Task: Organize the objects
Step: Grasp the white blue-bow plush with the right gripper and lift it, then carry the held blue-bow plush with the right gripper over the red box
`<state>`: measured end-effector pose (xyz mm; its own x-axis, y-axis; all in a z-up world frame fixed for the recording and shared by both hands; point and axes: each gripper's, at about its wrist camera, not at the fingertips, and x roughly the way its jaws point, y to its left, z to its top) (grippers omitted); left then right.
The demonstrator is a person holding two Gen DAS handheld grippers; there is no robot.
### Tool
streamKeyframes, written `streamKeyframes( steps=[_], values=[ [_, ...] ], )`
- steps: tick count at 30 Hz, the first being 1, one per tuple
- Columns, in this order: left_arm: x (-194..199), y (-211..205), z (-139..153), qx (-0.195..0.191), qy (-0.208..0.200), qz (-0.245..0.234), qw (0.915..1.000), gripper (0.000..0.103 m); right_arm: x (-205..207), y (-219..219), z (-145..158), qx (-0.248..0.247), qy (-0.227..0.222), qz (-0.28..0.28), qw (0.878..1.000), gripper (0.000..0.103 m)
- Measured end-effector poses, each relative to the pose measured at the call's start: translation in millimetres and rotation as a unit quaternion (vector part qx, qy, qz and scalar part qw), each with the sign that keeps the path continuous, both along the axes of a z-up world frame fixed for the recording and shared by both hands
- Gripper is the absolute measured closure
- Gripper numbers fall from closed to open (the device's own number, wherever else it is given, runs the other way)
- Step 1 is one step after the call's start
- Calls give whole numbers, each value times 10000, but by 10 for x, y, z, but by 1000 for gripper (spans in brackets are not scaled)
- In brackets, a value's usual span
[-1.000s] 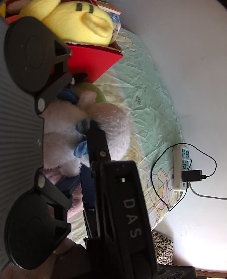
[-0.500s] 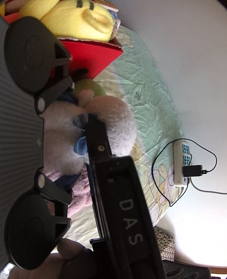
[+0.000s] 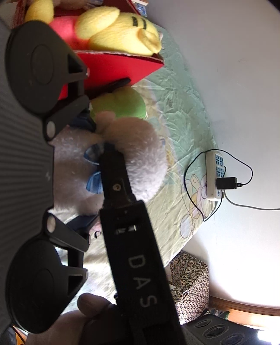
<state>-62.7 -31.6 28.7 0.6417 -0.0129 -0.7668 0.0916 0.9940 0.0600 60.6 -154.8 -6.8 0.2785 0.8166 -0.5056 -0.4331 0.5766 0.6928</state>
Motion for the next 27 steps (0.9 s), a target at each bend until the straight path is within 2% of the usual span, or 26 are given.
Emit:
streamKeyframes(
  steps=[11,27],
  values=[
    [-493,73,87,-91,15,-89,9999,29,-485,71,71,-128,-92,301,9994,50],
    [-1050,382,354,-130,-39,414,9991,29,-729,472,220,64,-266,1235,9920,50]
  ],
)
